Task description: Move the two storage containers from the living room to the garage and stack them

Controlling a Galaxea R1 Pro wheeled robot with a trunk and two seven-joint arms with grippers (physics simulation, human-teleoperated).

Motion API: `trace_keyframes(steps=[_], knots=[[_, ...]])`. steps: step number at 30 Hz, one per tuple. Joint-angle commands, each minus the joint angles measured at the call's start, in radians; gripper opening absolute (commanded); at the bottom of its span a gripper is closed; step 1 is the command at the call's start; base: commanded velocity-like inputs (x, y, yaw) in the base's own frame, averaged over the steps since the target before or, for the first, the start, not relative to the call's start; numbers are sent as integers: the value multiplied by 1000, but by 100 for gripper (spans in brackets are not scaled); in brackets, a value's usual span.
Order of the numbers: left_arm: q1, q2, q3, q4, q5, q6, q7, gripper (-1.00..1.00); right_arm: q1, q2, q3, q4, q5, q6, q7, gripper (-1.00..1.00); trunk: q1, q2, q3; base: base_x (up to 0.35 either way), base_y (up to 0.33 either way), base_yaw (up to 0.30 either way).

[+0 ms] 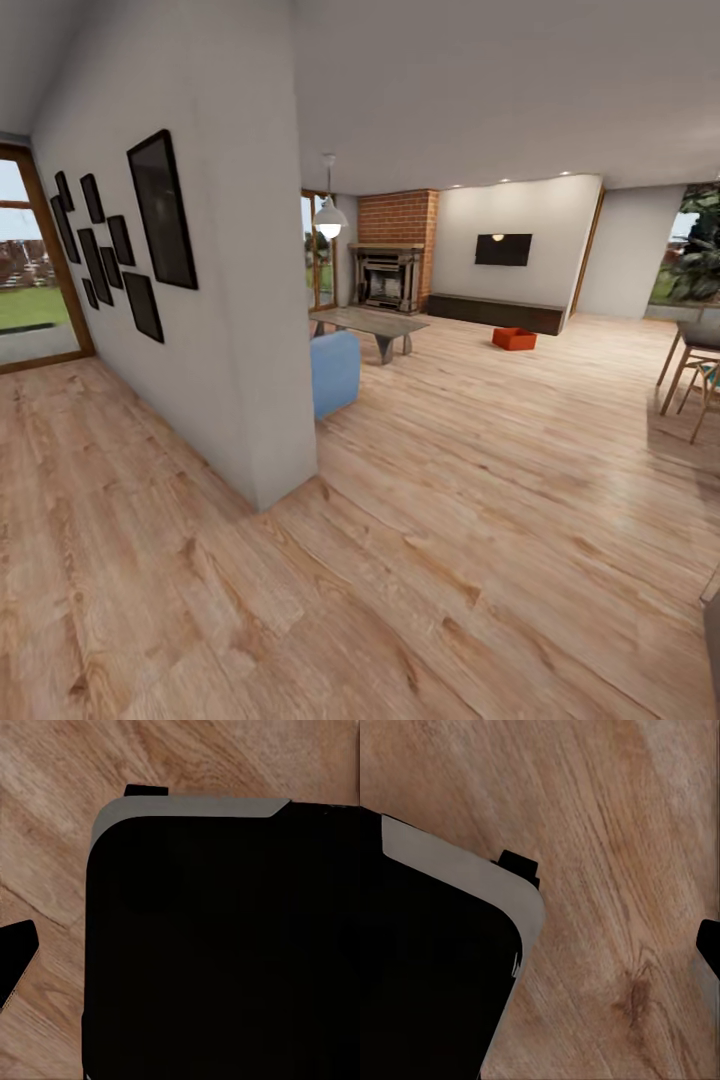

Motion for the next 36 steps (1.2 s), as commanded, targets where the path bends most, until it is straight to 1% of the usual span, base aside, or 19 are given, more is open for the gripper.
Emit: trace_keyframes(steps=[1, 6, 32, 36], knots=[[-1, 0, 1, 1, 8, -3, -3, 100, -1, 0, 7, 0, -11, -2, 4, 100, 1, 0, -1, 317, 0, -26], [-1, 0, 1, 1, 8, -3, -3, 100, 0, 0, 8, 0, -11, -2, 4, 100, 1, 0, -1, 318, 0, -83], [-1, 0, 2, 1, 8, -3, -3, 100, 0, 1, 11, 0, -9, -2, 4, 100, 1, 0, -1, 315, 0, -239], [-1, 0, 1, 1, 8, -3, -3, 100, 0, 1, 12, 0, -9, -2, 4, 100, 1, 0, -1, 314, 0, -68]])
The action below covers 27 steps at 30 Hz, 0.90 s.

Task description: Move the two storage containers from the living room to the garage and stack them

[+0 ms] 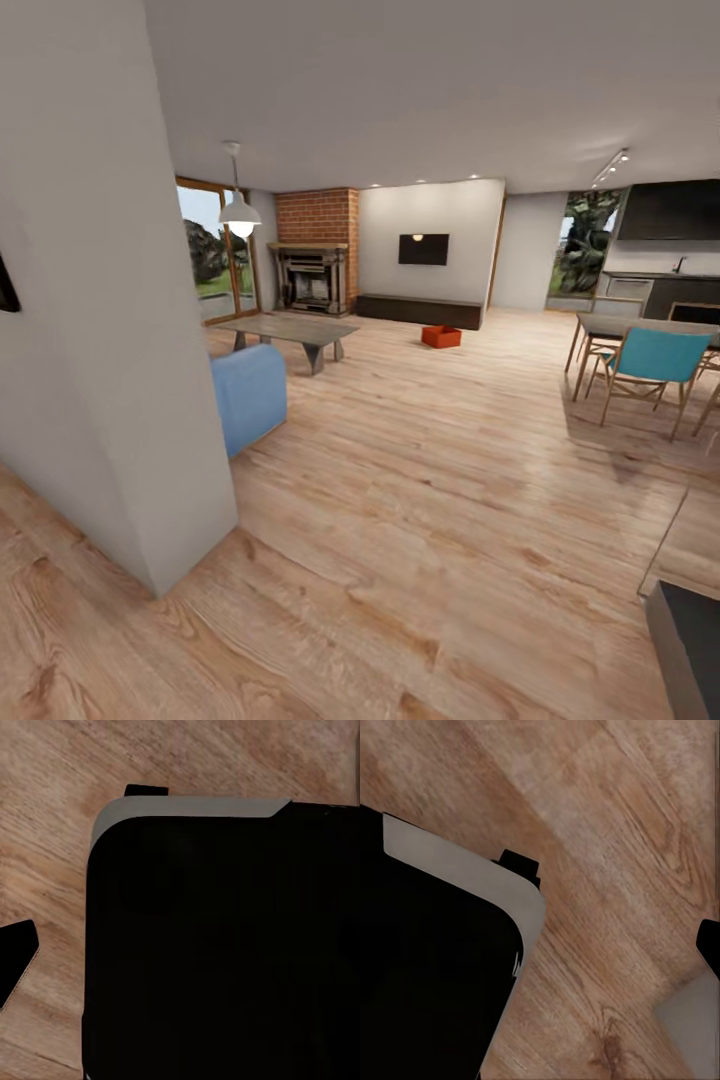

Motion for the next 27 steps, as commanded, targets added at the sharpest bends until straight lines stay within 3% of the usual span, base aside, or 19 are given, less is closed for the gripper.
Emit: trace_keyframes(steps=[1, 22, 27], knots=[[-1, 0, 1, 1, 8, -3, -3, 100, 0, 0, 8, 0, -10, -2, 4, 100, 1, 0, -1, 314, 0, -20], [-1, -1, 2, 1, 8, -3, -3, 100, 0, -2, 8, 0, -7, -3, 4, 100, 1, 0, -1, 312, 0, -1], [-1, -1, 2, 1, 8, -3, -3, 100, 0, -2, 4, 0, -10, -2, 4, 100, 1, 0, -1, 311, 0, -146]])
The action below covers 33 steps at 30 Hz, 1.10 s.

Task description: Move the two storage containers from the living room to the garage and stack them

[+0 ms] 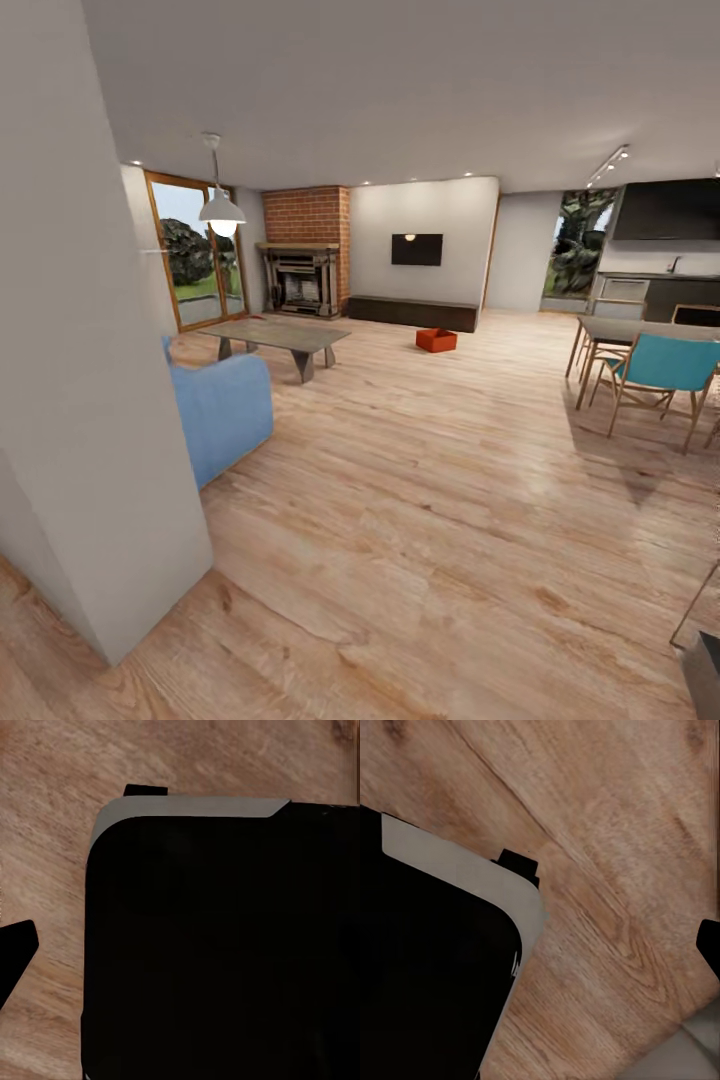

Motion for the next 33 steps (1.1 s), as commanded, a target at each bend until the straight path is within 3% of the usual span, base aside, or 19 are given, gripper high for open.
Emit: trace_keyframes(steps=[1, 17, 33], knots=[[0, 0, 1, 1, 8, -3, -3, 100, -1, 0, 7, 0, -11, -2, 4, 100, 1, 0, -1, 311, 0, -220], [0, 0, 0, 1, 8, -3, -3, 100, -1, -1, 7, 0, -10, -2, 4, 100, 1, 0, -1, 311, 0, -244], [0, 0, 1, 1, 8, -3, 1, 100, -1, 1, 7, 0, -10, 0, 4, 100, 1, 0, -5, 311, 0, -159]])
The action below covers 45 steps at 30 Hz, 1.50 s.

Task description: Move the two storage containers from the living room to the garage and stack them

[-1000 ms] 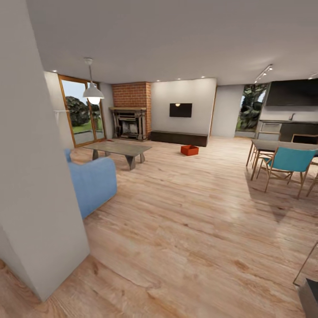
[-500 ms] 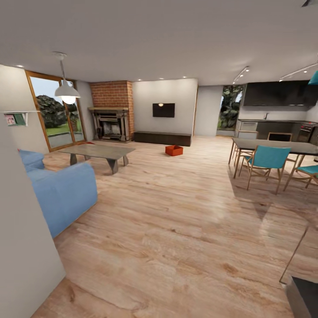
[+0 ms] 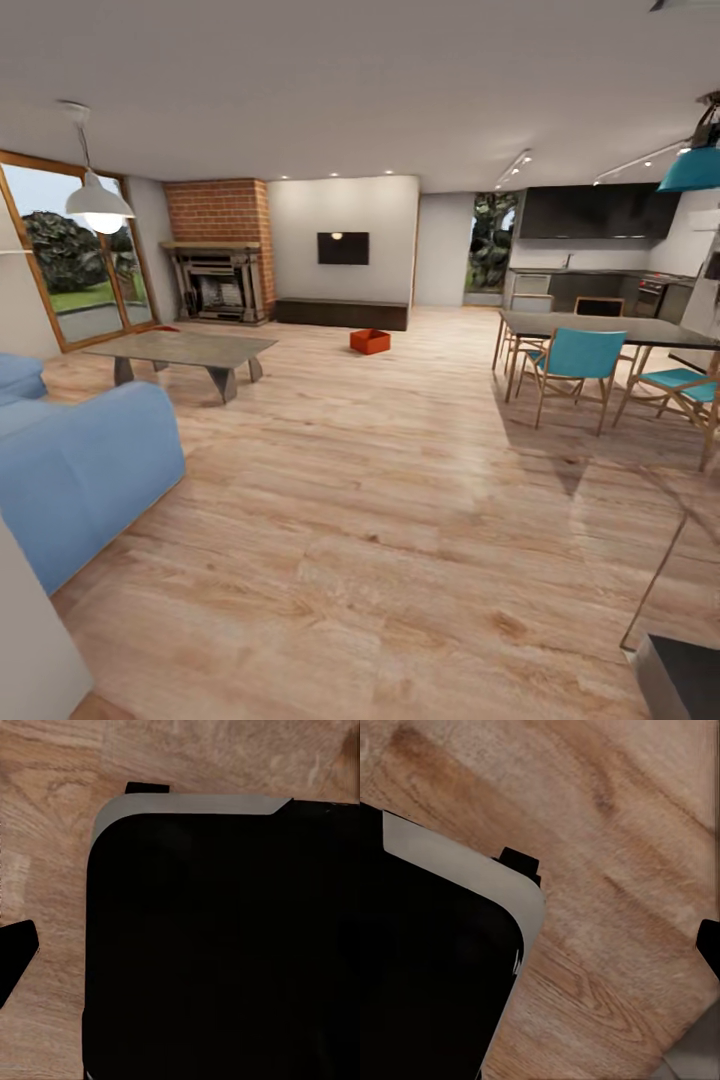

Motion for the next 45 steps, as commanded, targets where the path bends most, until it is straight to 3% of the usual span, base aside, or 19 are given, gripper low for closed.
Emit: trace_keyframes(steps=[1, 20, 45], knots=[[-1, 0, 1, 1, 8, -3, -2, 100, -1, 0, 7, 0, -11, -2, 4, 100, 1, 0, -1, 311, 0, -81], [-1, 0, 1, 1, 8, -3, -2, 100, 0, -2, 9, 0, -10, -4, 4, 100, 1, 0, -1, 311, 0, -156], [-1, 0, -1, 1, 8, -2, -2, 100, 0, -1, 18, 0, -8, -5, 4, 100, 1, 0, -1, 314, 0, -6]])
